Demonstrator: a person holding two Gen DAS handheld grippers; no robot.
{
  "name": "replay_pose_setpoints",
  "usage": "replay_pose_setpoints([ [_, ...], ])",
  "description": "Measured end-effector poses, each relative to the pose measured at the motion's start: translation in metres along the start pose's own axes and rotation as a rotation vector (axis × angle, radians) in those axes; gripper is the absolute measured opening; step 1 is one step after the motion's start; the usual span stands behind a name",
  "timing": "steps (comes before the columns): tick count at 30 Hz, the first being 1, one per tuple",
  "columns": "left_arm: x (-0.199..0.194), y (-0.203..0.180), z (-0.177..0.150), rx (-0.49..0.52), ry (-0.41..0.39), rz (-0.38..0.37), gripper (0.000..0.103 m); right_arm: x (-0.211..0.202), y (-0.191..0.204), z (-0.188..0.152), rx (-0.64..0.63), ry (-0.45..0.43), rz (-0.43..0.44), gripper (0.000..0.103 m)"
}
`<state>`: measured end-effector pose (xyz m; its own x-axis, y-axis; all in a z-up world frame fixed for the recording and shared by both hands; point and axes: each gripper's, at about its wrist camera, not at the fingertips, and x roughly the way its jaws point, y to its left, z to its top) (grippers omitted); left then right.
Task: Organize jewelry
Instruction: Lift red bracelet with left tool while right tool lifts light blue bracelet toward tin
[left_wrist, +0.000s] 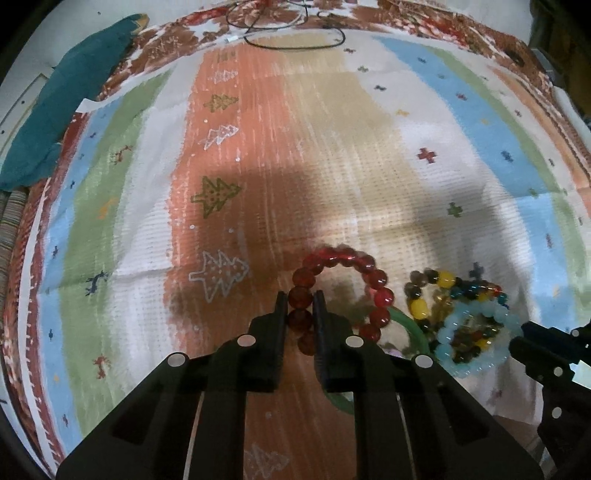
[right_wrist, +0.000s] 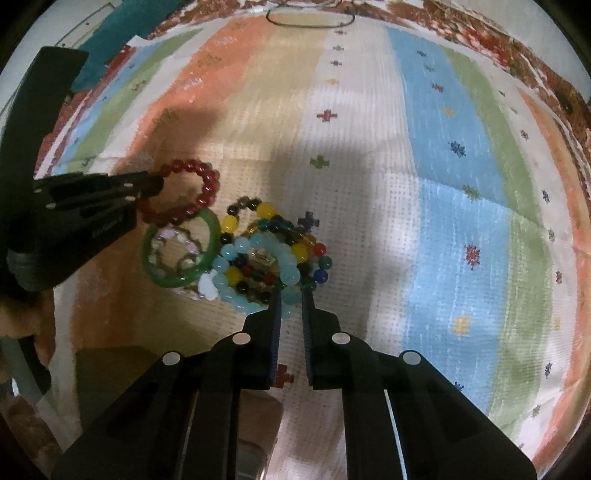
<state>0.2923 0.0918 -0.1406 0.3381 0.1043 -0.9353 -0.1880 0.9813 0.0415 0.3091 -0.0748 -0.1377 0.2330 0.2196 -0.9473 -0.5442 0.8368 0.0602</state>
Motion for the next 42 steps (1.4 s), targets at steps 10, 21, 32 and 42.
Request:
replay_pose_setpoints([
  [10, -0.044, 0.003, -0.009, -0.045, -0.064, -0.035, 0.013, -0.032, 0.003, -0.001, -0.015, -0.084, 0.003, 0.012],
  [21, -0.080, 0.003, -0.026, -0.061, -0.113, -0.063, 0.013, -0.060, 0.007, -0.013, -0.016, -0.166, -0.007, 0.012],
  [32, -0.122, 0.001, -0.047, -0.065, -0.193, -0.089, 0.013, -0.088, 0.012, -0.028, -0.025, -0.240, -0.012, 0.012],
  [42, -0.148, -0.002, -0.070, -0.051, -0.235, -0.102, 0.013, -0.105, 0.016, -0.043, -0.027, -0.289, 0.012, 0.012],
])
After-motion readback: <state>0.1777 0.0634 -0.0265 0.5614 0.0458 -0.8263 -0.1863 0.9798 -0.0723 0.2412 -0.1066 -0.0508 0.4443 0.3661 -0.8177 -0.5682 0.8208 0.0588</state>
